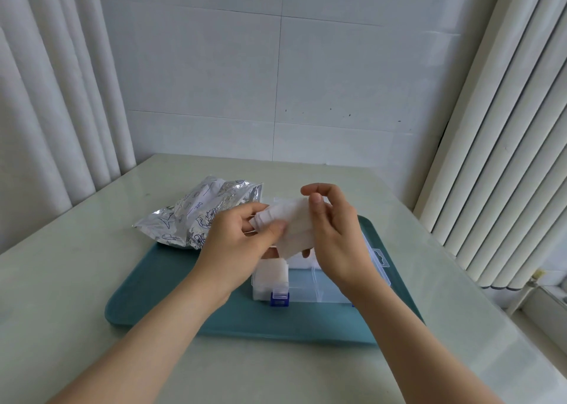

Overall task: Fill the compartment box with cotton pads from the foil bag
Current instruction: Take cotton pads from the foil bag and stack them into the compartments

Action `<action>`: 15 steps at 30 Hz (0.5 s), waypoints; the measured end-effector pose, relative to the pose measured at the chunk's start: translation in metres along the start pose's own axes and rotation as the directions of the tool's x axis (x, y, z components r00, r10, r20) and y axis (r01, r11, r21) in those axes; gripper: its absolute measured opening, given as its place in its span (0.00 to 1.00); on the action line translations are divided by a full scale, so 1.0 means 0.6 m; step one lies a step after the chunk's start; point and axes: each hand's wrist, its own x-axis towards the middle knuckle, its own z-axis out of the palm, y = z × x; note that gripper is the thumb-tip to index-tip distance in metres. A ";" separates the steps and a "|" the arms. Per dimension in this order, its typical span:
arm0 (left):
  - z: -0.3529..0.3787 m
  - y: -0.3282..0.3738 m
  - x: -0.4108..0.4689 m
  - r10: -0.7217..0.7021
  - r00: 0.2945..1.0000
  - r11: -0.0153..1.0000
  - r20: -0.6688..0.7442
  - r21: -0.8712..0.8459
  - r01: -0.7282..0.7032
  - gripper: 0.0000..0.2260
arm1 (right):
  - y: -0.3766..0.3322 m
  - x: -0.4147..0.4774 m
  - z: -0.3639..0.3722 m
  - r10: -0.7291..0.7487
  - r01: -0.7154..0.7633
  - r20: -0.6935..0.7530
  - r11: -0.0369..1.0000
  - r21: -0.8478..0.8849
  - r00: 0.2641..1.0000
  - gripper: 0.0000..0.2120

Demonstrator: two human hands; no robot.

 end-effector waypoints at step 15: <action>-0.017 -0.012 0.009 0.034 0.999 0.997 -0.023 -0.067 -0.035 0.15 | 0.004 0.003 -0.009 0.103 -0.103 -0.008 0.995 0.017 0.995 0.05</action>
